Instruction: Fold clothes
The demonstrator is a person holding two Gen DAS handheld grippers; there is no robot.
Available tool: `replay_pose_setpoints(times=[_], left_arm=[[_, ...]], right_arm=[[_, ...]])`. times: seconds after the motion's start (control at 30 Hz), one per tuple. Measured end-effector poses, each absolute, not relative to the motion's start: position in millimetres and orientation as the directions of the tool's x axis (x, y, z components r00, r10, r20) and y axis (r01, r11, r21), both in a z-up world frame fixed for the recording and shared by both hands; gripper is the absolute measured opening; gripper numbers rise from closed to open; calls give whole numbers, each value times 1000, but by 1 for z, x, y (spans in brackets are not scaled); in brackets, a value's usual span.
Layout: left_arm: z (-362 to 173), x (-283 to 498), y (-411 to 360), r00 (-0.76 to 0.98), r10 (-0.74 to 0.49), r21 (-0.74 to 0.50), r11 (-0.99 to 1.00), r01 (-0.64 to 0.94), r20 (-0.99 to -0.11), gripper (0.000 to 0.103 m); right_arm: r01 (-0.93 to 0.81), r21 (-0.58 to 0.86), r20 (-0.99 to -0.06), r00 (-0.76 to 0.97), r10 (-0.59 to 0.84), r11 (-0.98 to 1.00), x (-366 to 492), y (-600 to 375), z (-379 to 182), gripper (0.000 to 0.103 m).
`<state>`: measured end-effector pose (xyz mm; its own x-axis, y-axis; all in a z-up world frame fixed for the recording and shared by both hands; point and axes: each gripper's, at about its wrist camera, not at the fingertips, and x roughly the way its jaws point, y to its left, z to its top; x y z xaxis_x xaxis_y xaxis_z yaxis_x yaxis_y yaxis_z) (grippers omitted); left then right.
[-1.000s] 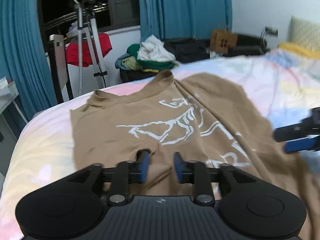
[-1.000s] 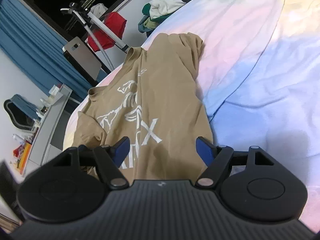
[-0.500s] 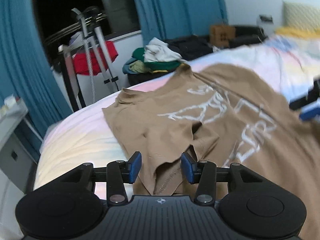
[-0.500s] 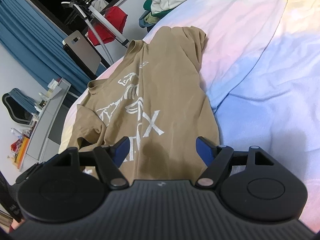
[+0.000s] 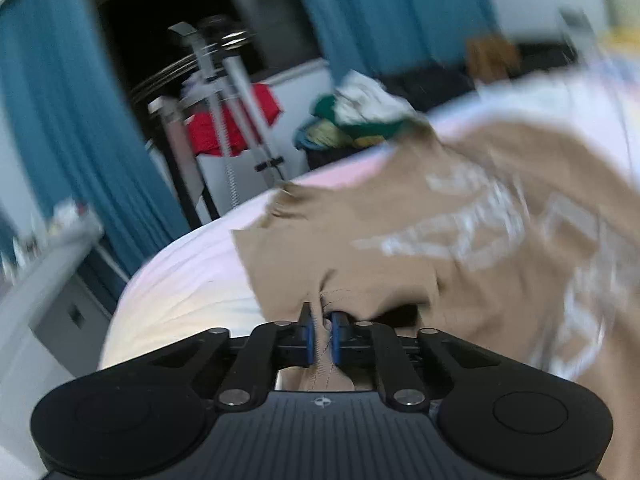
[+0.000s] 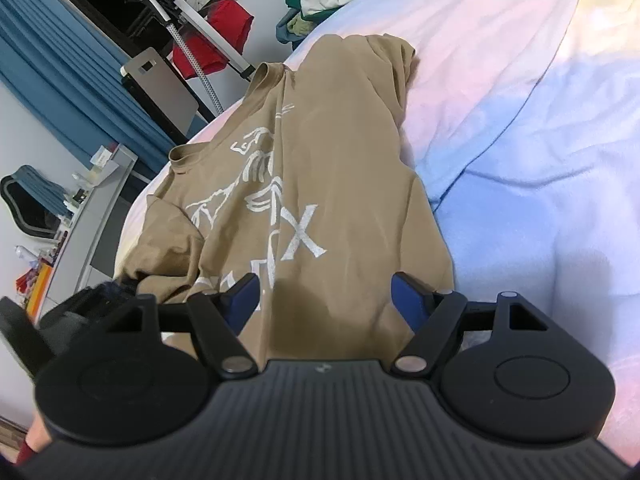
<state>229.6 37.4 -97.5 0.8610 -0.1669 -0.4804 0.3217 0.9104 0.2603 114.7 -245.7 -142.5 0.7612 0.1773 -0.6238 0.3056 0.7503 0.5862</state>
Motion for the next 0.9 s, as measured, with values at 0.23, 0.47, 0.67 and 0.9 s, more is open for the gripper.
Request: replay_pose_setpoints(times=[0.23,0.47,0.67,0.9], left_arm=[[-38,273,143,892,-164,-246,967,61,-422,6],[-27,353,218,873,10,-336,921,-198,-487,6],[-62,380,253,791,52,-279,920,-276,-609,19],[-71,318,288,815,-47,-482,825,-295,-578,54]], right_arm=[[299,567,-629,759,168,768,114,-242,-144,75],[300,543,-634,759,149,784,120,-241,-146,76],[302,529,-633,763,131,793,129,-242,-149,76],[301,529,-629,766,129,793,132,-243,-148,76]])
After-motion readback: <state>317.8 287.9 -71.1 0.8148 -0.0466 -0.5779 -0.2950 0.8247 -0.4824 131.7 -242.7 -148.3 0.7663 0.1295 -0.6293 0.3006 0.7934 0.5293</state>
